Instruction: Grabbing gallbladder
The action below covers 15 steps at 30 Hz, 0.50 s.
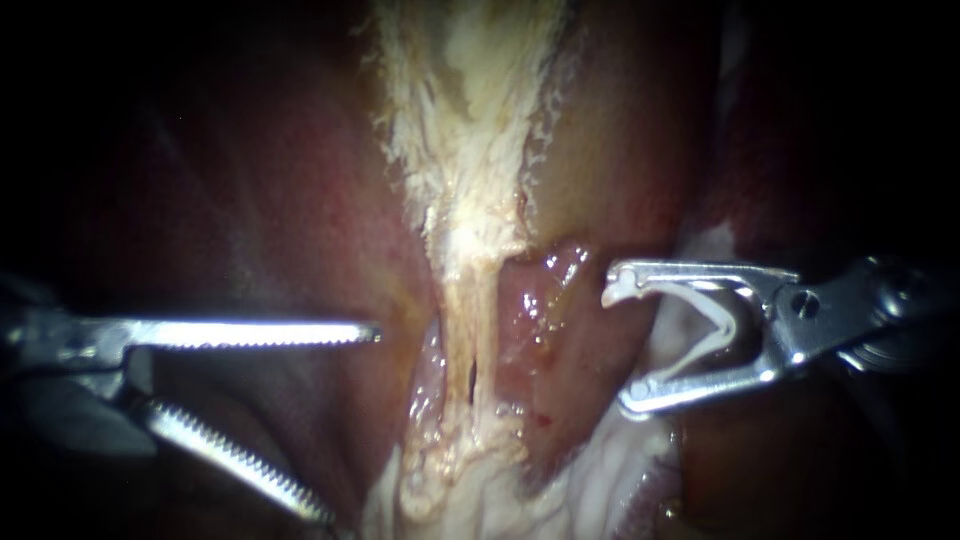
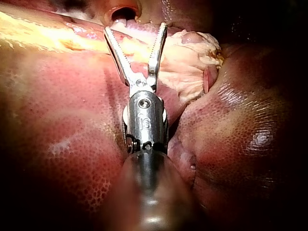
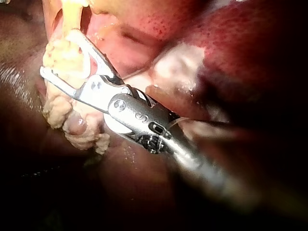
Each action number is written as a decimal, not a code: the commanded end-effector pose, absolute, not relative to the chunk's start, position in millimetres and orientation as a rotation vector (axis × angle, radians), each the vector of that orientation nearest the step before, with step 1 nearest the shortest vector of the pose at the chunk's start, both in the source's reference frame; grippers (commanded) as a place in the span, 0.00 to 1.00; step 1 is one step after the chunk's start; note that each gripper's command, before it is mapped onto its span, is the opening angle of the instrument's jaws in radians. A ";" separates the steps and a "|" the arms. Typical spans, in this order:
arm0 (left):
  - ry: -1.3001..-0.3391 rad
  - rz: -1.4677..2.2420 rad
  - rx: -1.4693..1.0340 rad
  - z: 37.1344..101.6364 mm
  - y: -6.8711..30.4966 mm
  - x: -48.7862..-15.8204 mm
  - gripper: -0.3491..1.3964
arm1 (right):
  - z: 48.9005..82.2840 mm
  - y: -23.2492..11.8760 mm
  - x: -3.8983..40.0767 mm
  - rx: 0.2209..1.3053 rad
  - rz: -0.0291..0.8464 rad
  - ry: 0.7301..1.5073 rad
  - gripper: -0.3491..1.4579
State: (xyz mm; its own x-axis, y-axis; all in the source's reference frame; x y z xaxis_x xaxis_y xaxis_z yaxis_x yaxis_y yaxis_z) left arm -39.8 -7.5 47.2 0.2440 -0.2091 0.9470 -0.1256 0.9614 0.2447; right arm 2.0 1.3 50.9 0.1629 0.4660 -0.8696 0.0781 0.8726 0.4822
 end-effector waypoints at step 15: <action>-1.225 -0.370 0.226 46.6 -5.8 -39.4 0.55 | 50.9 1.3 2.3 0.472 0.294 1.394 0.51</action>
